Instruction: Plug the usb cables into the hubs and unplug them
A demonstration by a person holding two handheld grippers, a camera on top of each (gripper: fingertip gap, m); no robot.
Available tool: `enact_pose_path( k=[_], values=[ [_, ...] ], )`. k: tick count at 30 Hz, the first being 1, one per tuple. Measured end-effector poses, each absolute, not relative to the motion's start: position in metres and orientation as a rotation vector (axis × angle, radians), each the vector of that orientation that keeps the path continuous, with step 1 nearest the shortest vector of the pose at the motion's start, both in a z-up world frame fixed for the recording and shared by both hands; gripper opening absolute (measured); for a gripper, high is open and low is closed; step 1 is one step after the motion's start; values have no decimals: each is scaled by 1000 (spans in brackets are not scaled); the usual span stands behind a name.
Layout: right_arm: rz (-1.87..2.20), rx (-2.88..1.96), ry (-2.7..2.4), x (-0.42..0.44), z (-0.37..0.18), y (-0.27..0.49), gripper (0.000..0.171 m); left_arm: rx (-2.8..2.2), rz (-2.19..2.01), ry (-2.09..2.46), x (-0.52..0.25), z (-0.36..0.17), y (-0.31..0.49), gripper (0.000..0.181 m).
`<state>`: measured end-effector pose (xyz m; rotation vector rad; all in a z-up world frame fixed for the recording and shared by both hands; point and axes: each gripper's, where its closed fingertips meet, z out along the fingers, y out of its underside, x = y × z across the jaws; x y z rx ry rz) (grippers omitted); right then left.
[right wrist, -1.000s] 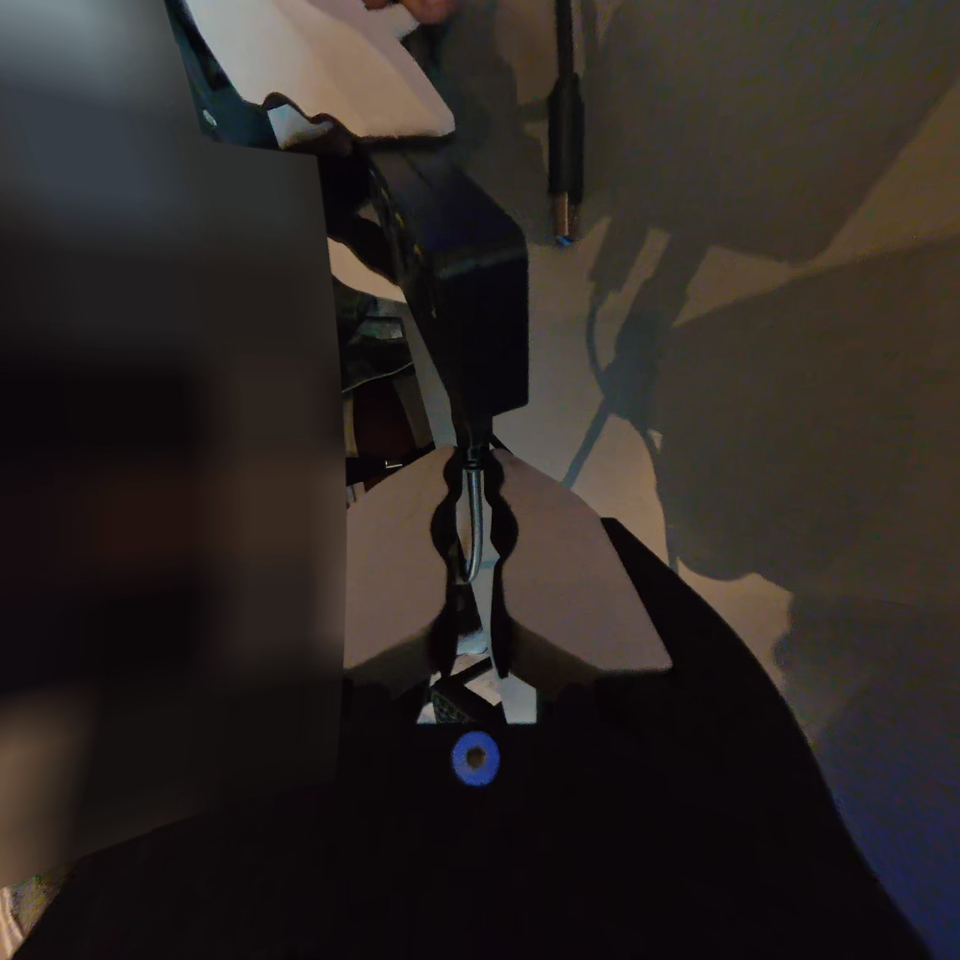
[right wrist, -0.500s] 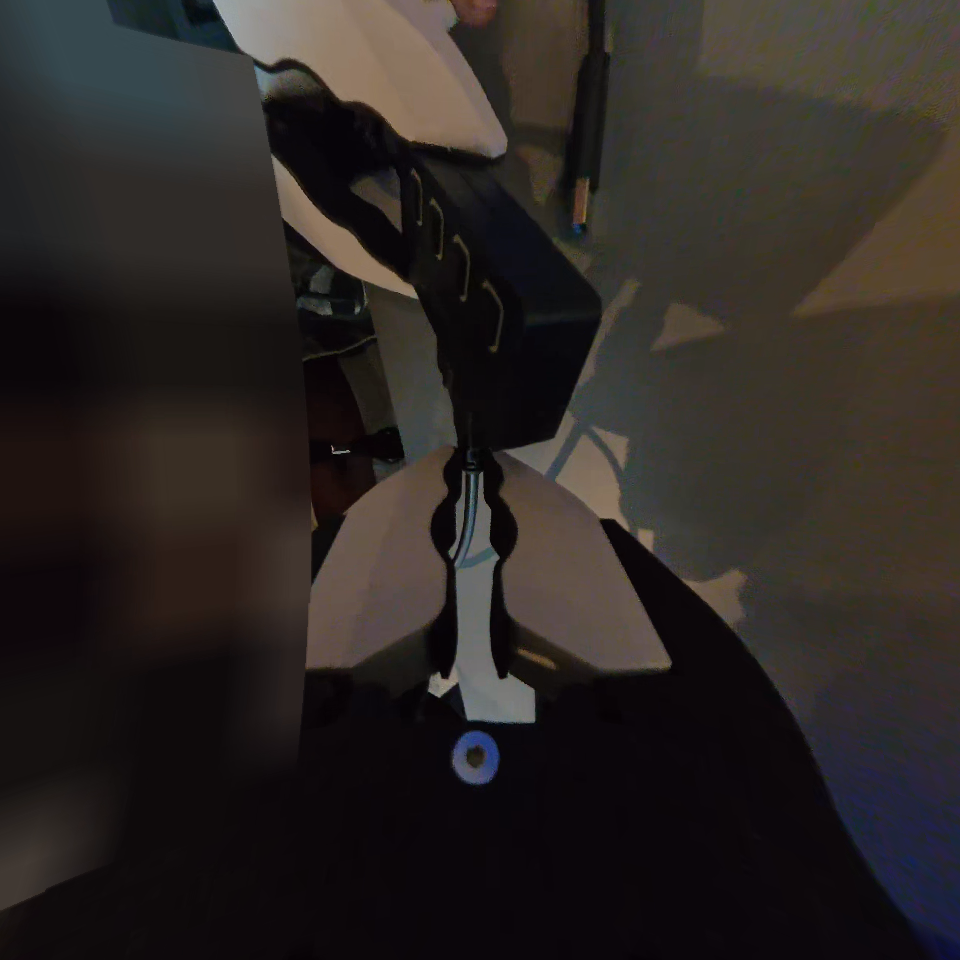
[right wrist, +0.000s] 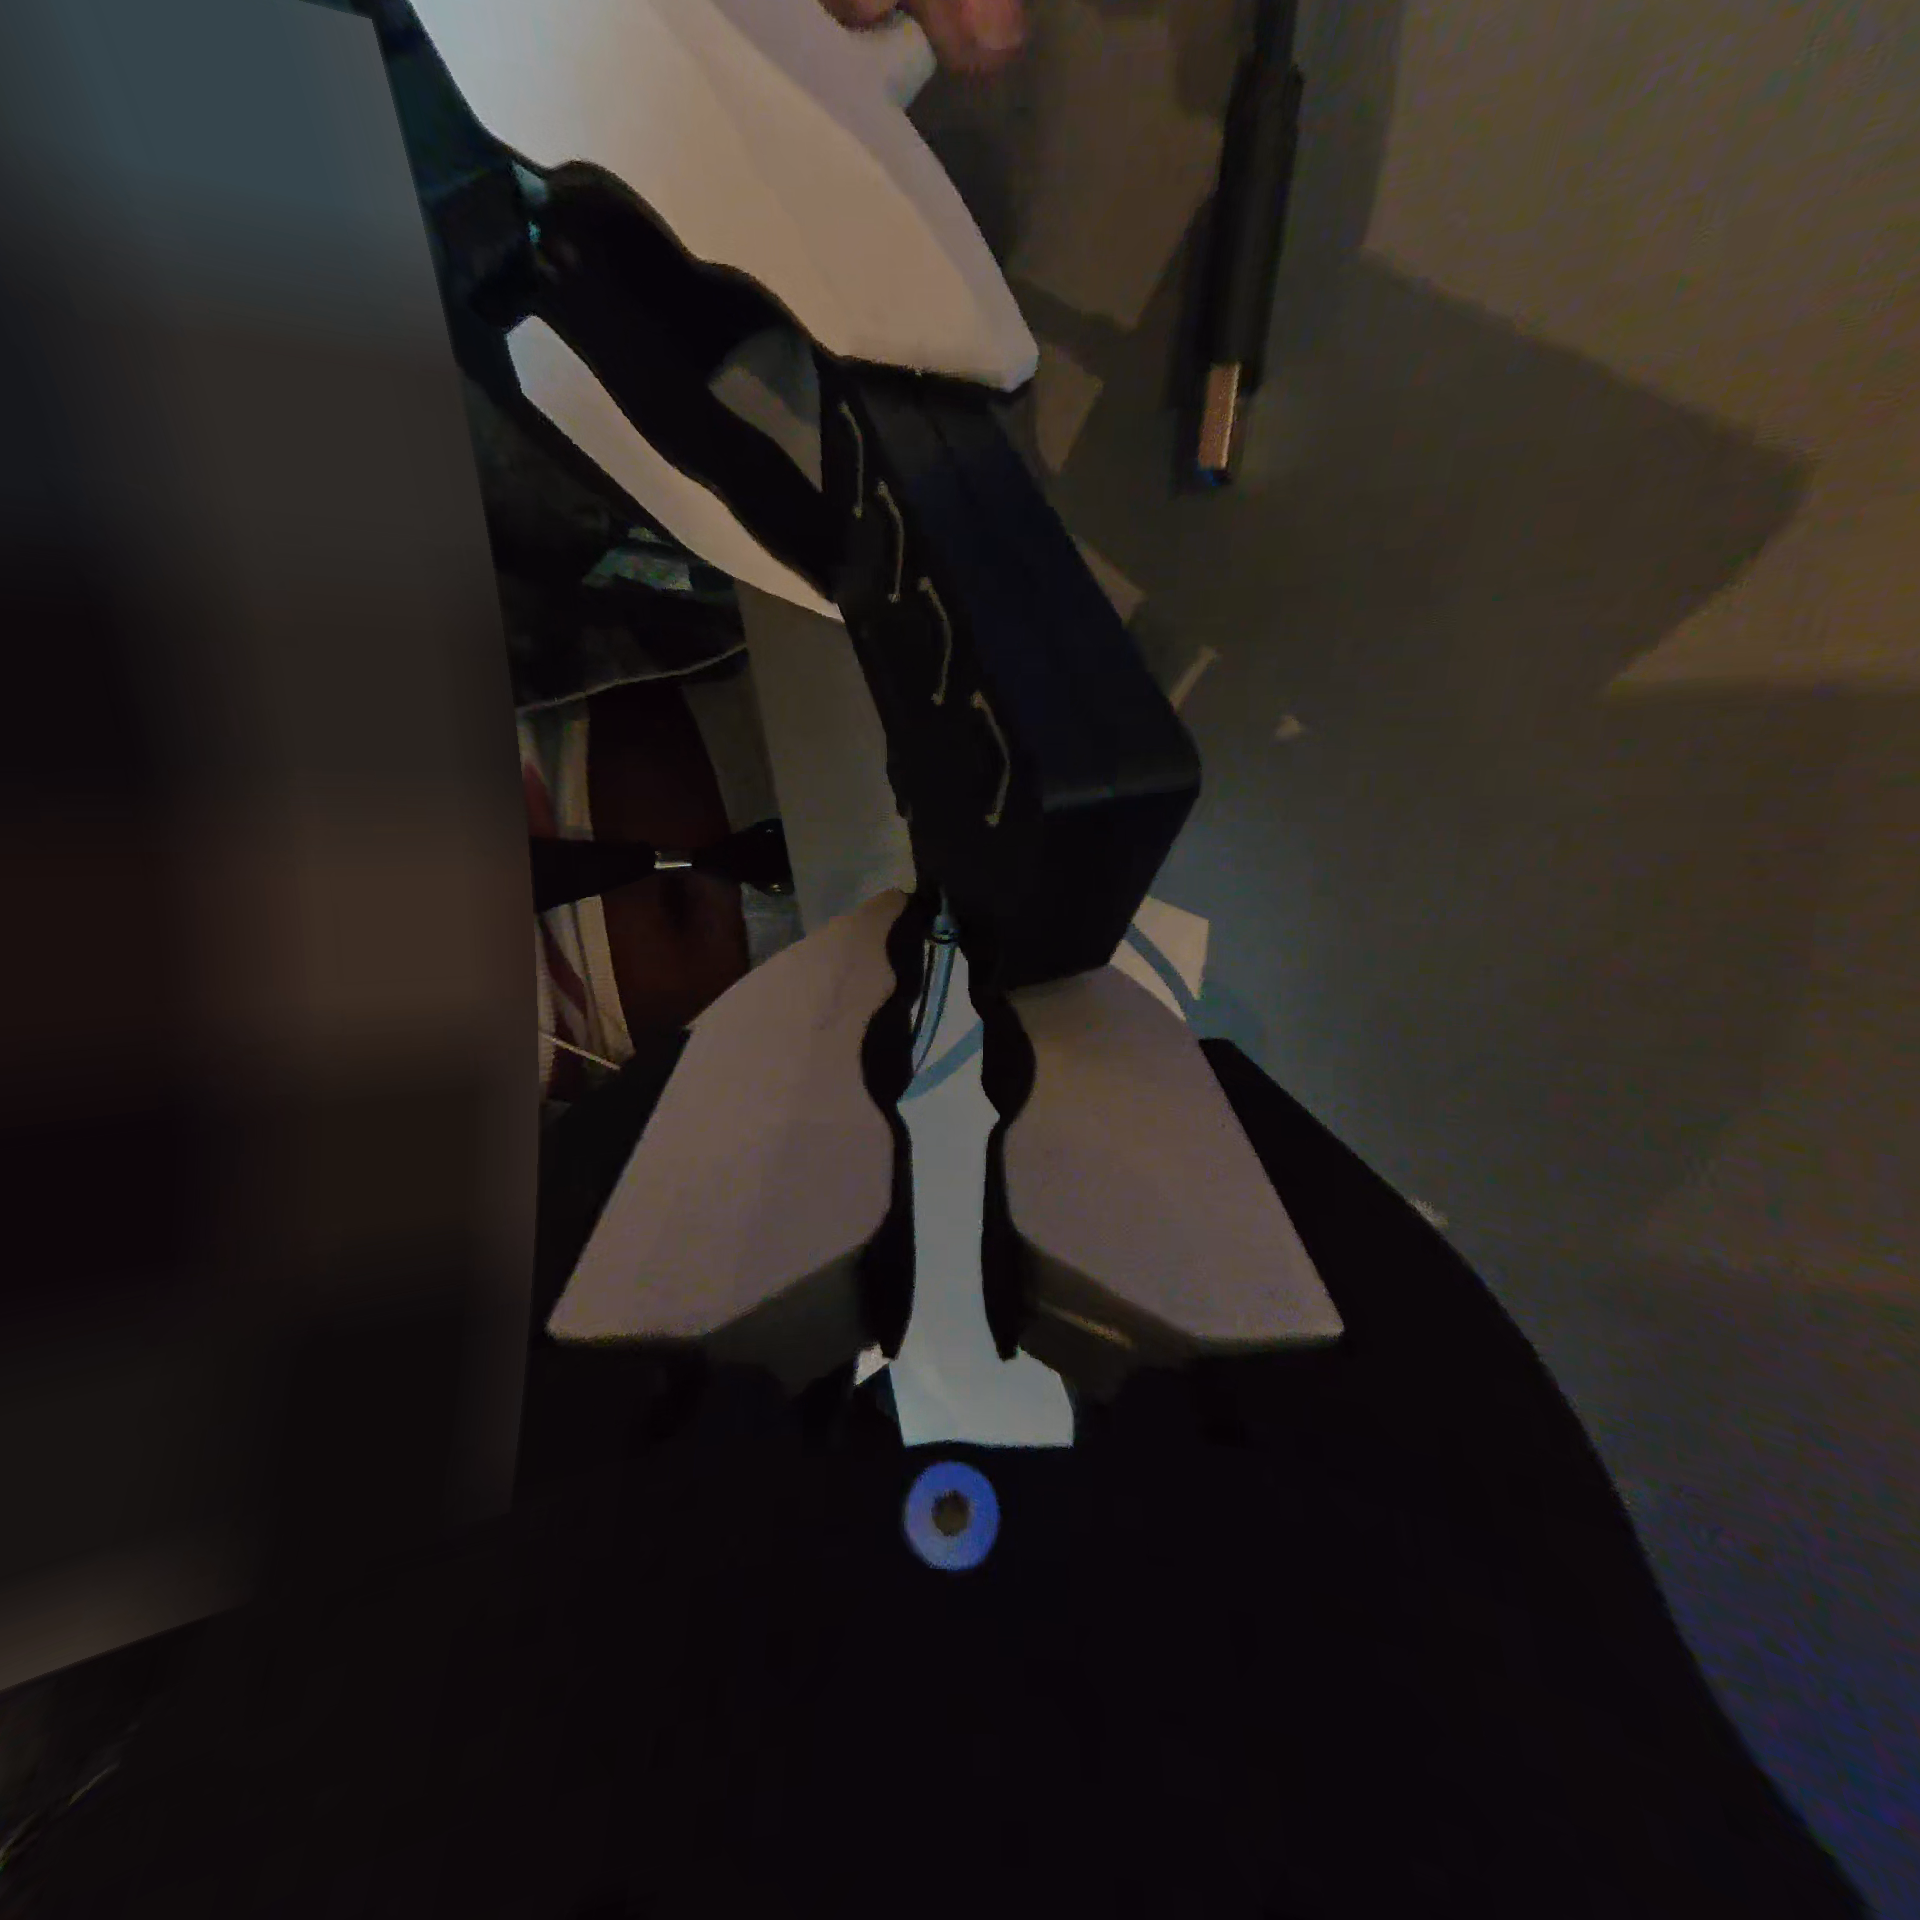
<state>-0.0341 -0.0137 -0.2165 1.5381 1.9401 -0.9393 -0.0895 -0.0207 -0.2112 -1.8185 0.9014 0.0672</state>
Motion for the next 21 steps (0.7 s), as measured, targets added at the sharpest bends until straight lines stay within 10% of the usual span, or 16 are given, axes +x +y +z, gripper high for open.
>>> enact_pose_path(
  k=[7, 21],
  values=[
    [-1135, 1688, 2006, -61, -194, -4, 12, -1821, 26, 705, -109, -195, -19, 44],
    [-2366, 1816, 2565, -75, -60, 2, 147, -1799, -112, 308, -136, -170, -13, 44]
  ],
)
